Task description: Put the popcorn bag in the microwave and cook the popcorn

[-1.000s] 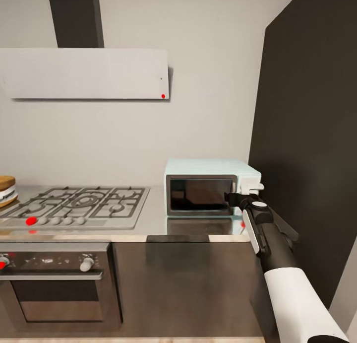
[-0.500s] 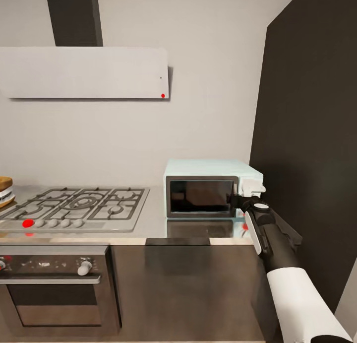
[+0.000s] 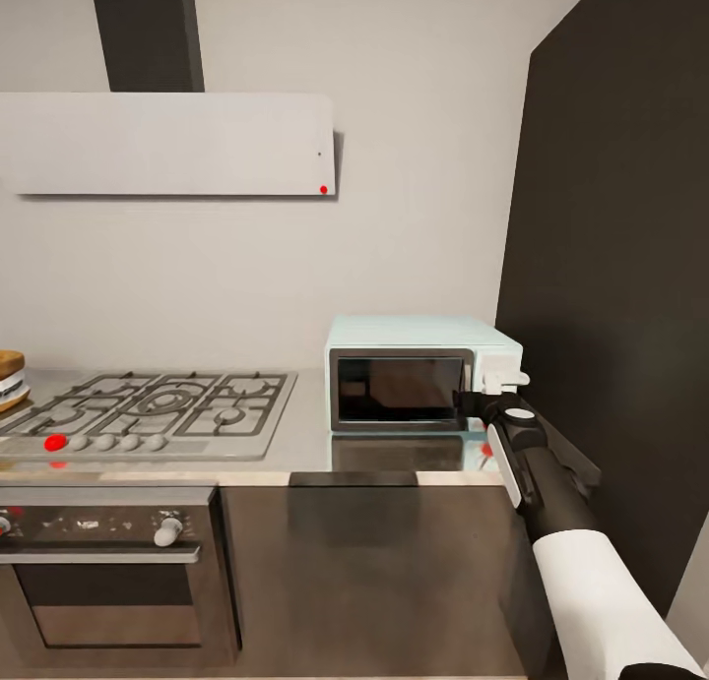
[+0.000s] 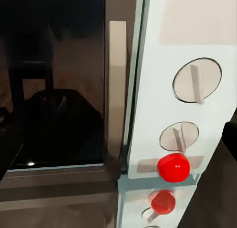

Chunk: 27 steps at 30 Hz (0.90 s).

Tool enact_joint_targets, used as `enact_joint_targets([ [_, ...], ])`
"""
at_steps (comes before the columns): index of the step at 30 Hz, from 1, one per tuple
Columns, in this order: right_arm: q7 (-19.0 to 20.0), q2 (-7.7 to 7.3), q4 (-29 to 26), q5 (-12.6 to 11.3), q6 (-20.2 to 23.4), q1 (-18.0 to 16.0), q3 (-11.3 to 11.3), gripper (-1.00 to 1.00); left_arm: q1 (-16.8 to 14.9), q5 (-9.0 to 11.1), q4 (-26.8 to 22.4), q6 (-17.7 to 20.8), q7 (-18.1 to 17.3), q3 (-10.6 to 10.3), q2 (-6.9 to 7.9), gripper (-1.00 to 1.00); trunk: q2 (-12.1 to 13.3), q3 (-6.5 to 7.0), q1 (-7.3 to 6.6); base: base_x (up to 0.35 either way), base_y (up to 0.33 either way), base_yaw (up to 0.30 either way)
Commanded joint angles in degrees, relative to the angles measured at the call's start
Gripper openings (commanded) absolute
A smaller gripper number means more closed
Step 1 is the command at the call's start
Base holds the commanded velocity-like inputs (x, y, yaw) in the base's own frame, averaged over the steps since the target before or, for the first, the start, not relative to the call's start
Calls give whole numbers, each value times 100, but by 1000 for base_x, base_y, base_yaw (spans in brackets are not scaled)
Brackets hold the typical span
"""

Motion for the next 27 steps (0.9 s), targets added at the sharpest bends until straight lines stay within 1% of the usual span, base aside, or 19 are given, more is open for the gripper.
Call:
enact_joint_targets([
  [1, 7, 1, -2, 42, 33, -4, -4, 100, -2, 15, 2, -16, -4, 7, 0, 100, -4, -7, 0, 81, 0, 0],
  [16, 16, -3, -15, 43, 33, -4, -4, 100, -2, 15, 2, -16, -4, -1, 9, 100, -4, -7, 0, 136, 0, 0],
  [27, 24, -12, 2, 43, 33, -4, -9, 100, -2, 15, 2, -16, -4, 4, 4, 100, -4, -7, 0, 40, 0, 0],
])
